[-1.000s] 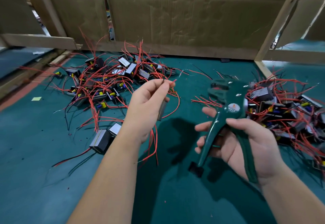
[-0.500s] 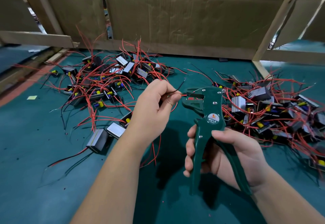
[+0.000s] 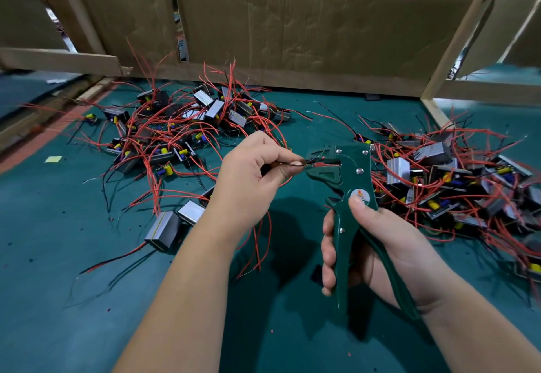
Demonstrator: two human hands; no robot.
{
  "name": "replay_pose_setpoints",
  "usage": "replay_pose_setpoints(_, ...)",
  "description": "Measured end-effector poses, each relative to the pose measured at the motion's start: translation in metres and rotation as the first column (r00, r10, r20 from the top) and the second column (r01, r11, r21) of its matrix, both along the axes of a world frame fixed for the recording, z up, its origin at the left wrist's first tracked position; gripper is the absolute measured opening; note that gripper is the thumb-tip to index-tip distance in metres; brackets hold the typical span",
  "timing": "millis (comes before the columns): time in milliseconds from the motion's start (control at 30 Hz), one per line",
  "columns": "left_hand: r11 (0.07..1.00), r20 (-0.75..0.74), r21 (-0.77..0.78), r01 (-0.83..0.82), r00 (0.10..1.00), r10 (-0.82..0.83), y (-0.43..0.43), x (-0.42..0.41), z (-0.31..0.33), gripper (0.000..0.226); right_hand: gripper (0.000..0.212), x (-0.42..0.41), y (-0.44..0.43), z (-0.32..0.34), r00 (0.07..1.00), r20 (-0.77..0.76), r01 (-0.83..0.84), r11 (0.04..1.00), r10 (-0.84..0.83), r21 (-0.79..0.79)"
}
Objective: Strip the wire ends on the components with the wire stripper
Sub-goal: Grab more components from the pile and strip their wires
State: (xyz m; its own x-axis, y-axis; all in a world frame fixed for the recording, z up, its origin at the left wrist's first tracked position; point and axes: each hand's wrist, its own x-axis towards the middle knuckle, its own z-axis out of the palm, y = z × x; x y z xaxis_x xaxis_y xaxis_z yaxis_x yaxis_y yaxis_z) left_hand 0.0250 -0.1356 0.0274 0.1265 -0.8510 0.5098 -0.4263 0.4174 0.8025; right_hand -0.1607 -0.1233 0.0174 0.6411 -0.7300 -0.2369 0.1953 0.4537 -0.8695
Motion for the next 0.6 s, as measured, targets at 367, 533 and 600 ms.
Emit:
replay_pose_setpoints(367, 0.986, 0.000, 0.132, 0.106, 0.994, -0.107, 0.001, -0.010, -0.005, 0.021, 0.049, 0.011, 0.001, 0.000, 0.984, -0.021, 0.176, 0.980, -0.175, 0.094)
replay_pose_setpoints(533, 0.984, -0.165, 0.158, 0.077, 0.985, -0.051, -0.001, -0.003, -0.004, 0.025, 0.038, 0.002, -0.008, 0.004, 0.943, 0.226, 0.214, 0.964, -0.246, 0.155)
replay_pose_setpoints(600, 0.982, -0.157, 0.167, 0.083, 0.986, -0.057, -0.001, -0.003, -0.002, 0.028, 0.038, -0.002, -0.011, 0.005, 0.939, 0.220, 0.232, 0.960, -0.263, 0.156)
